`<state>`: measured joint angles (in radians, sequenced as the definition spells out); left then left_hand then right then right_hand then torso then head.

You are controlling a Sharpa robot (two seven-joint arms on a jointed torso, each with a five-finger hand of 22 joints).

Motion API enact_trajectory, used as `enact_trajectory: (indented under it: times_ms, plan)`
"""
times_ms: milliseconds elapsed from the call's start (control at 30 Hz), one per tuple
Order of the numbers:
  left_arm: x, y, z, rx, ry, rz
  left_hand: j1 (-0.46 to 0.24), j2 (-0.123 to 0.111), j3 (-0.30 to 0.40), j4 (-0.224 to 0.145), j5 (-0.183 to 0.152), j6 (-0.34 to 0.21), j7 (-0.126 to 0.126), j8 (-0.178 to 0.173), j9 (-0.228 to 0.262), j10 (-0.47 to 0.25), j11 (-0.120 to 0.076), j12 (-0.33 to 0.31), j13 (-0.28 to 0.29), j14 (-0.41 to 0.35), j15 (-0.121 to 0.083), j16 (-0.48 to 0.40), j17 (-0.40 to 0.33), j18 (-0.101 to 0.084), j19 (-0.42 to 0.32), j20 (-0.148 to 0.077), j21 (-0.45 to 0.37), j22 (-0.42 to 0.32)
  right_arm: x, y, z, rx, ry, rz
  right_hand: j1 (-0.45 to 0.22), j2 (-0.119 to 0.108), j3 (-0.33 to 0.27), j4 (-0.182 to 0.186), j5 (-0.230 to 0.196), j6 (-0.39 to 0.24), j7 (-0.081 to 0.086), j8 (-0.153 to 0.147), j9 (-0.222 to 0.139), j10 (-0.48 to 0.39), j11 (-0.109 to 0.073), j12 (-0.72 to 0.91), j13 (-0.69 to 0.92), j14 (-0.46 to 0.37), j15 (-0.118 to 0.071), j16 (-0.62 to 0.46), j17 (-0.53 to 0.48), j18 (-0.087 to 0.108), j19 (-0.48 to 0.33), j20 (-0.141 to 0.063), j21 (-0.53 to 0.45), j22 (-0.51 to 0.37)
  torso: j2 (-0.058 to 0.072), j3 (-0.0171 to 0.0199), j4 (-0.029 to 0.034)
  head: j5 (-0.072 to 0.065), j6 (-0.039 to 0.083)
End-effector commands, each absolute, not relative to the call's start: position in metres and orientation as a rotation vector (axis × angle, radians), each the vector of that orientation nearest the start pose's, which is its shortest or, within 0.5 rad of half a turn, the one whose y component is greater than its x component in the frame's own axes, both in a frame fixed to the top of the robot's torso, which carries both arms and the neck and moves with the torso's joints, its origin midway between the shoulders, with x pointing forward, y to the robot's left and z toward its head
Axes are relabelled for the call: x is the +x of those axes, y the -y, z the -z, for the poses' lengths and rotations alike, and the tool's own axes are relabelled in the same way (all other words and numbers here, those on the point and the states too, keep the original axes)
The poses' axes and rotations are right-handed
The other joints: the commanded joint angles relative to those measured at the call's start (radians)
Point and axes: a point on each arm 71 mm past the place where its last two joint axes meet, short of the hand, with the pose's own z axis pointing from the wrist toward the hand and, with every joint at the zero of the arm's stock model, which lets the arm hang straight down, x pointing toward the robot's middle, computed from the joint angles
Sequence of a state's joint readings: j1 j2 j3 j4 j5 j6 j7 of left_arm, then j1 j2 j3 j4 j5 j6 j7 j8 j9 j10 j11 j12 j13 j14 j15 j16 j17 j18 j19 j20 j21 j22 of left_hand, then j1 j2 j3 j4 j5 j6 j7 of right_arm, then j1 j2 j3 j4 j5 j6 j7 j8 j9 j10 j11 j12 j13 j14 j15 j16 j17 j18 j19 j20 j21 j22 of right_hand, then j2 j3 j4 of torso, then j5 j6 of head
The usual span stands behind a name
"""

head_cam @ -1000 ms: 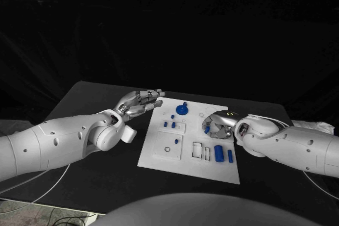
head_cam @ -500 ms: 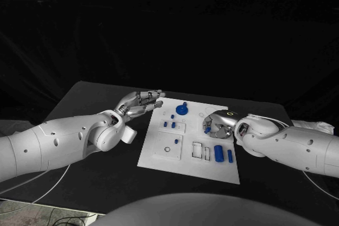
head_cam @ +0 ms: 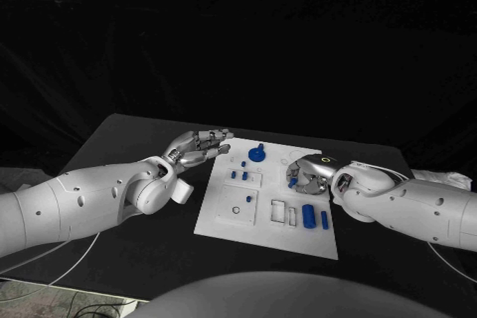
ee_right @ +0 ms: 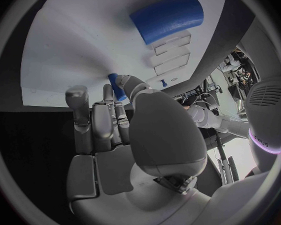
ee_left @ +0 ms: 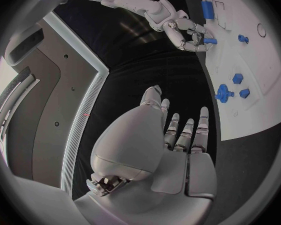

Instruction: Assemble the parts on the task board

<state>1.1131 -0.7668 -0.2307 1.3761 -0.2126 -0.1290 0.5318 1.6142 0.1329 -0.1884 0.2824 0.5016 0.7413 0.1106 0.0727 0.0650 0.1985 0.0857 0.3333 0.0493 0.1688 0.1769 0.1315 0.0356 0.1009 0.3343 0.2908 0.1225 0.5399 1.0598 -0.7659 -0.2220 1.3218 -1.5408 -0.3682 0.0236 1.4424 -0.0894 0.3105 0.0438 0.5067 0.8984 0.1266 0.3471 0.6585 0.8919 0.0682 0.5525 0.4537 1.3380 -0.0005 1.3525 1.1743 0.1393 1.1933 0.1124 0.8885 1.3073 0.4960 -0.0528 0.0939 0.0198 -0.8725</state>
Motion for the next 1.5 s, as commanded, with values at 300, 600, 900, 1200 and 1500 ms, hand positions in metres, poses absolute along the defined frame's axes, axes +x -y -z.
enact_trajectory:
  times_ms: [300, 600, 900, 1200, 1500]
  plan:
    - [0.457, -0.203, 0.284, -0.865, -1.703, 1.584, 0.013, 0.001, 0.009, 0.0, 0.005, -0.002, 0.003, -0.002, -0.001, 0.0, 0.003, 0.004, 0.001, -0.004, 0.0, 0.005, 0.0, -0.012, 0.009, 0.001, 0.004, -0.001, 0.448, 0.214, 0.277, -0.282, -1.868, -0.612, -0.011, 0.004, -0.002, 0.0, -0.008, -0.003, -0.001, 0.004, 0.001, -0.001, 0.004, -0.004, -0.001, 0.0, 0.003, -0.005, -0.008, -0.006, -0.009, -0.003, -0.012, 0.087, -0.001, -0.0002, -0.0004, 0.006, 0.0]
    - [0.458, -0.199, 0.286, -0.866, -1.707, 1.585, 0.014, -0.001, 0.008, -0.001, 0.007, -0.005, 0.003, -0.002, -0.001, 0.001, 0.004, 0.005, 0.001, -0.004, 0.0, 0.005, 0.0, -0.012, 0.009, 0.001, 0.004, -0.002, 0.433, 0.176, 0.251, -0.363, -1.93, -0.689, -0.01, 0.003, 0.005, -0.003, -0.005, -0.011, 0.003, -0.001, 0.0, -0.001, 0.006, -0.008, -0.002, -0.002, 0.008, -0.008, -0.01, -0.005, -0.014, 0.0, -0.018, 0.086, -0.001, 0.0005, -0.0008, 0.007, 0.0]
    - [0.459, -0.199, 0.288, -0.864, -1.694, 1.578, 0.009, -0.003, 0.003, 0.005, 0.007, -0.058, 0.006, -0.012, -0.006, 0.003, 0.012, 0.008, 0.001, -0.013, -0.006, 0.001, -0.001, -0.017, -0.03, -0.001, -0.014, -0.047, 0.422, 0.117, 0.255, -0.551, -1.9, -0.75, -0.012, -0.004, 0.013, -0.008, 0.004, -0.018, 0.008, -0.013, -0.005, 0.005, 0.011, -0.014, -0.005, 0.01, 0.012, 0.001, 0.005, -0.008, -0.004, 0.003, 0.001, 0.09, 0.001, 0.0005, 0.0012, 0.015, 0.0]
    - [0.457, -0.218, 0.285, -0.883, -1.65, 1.54, -0.111, 0.023, -0.051, 0.01, -0.058, -0.192, -0.002, -0.021, -0.013, -0.012, 0.035, 0.0, -0.001, -0.076, -0.036, -0.035, -0.009, -0.015, -0.16, -0.012, -0.069, -0.185, 0.414, 0.071, 0.26, -0.666, -1.82, -0.801, -0.015, -0.008, 0.019, -0.011, 0.006, -0.019, 0.008, -0.023, -0.011, 0.014, 0.009, -0.017, -0.007, 0.017, 0.011, 0.006, 0.012, -0.009, 0.002, 0.004, 0.013, 0.092, 0.001, 0.0008, 0.0026, 0.03, 0.0]
    - [0.456, -0.234, 0.281, -0.859, -1.587, 1.498, -0.18, 0.018, -0.097, 0.01, -0.165, -0.502, -0.088, -0.045, -0.036, -0.039, 0.057, -0.023, -0.005, -0.131, -0.056, -0.079, -0.02, 0.058, -0.232, -0.05, -0.078, -0.25, 0.407, 0.047, 0.276, -0.717, -1.799, -0.831, -0.017, -0.012, 0.024, -0.015, 0.011, -0.019, 0.007, -0.031, -0.015, 0.014, 0.009, -0.023, -0.009, 0.021, 0.01, 0.01, 0.017, -0.01, 0.007, 0.004, 0.02, 0.094, 0.001, 0.0005, 0.0023, 0.038, 0.0]
